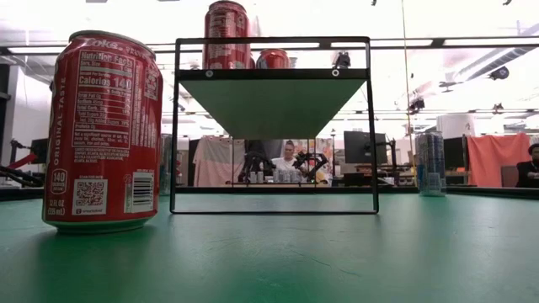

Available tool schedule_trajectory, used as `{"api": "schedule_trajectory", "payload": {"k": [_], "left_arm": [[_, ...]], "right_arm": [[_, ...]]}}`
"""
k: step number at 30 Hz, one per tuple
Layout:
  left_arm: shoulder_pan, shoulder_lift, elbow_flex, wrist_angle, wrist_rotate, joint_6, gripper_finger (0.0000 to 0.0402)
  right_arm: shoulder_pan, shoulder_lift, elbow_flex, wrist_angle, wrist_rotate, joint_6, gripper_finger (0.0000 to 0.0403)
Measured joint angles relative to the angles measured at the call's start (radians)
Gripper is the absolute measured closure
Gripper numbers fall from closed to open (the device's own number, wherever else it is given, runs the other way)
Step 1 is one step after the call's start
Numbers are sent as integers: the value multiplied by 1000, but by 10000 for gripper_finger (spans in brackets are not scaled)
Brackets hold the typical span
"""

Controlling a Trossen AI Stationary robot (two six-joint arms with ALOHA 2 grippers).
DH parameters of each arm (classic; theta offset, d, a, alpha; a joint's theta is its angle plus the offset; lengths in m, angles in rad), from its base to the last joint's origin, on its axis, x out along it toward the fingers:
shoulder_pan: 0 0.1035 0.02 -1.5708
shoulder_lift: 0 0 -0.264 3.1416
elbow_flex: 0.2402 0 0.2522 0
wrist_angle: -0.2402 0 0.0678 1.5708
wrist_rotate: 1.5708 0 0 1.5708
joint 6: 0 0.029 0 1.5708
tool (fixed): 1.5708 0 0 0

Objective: Place canned beverage on shelf
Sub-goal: Put the orange can on the shelf

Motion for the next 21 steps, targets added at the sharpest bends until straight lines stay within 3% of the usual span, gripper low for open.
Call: {"api": "schedule_trajectory", "payload": {"k": [3,10,16,21], "left_arm": [[0,-1,0,4,-4,-15,120],[-1,-3,-1,2,-12,-19,123],[-16,-35,-34,33,20,-56,123],[-17,-117,-151,142,36,-69,123]], "right_arm": [[0,0,0,1,2,-5,111],[0,0,-1,5,-2,-32,111],[0,-13,3,-15,-10,-102,21],[4,-25,33,-15,-8,-140,30]]}}
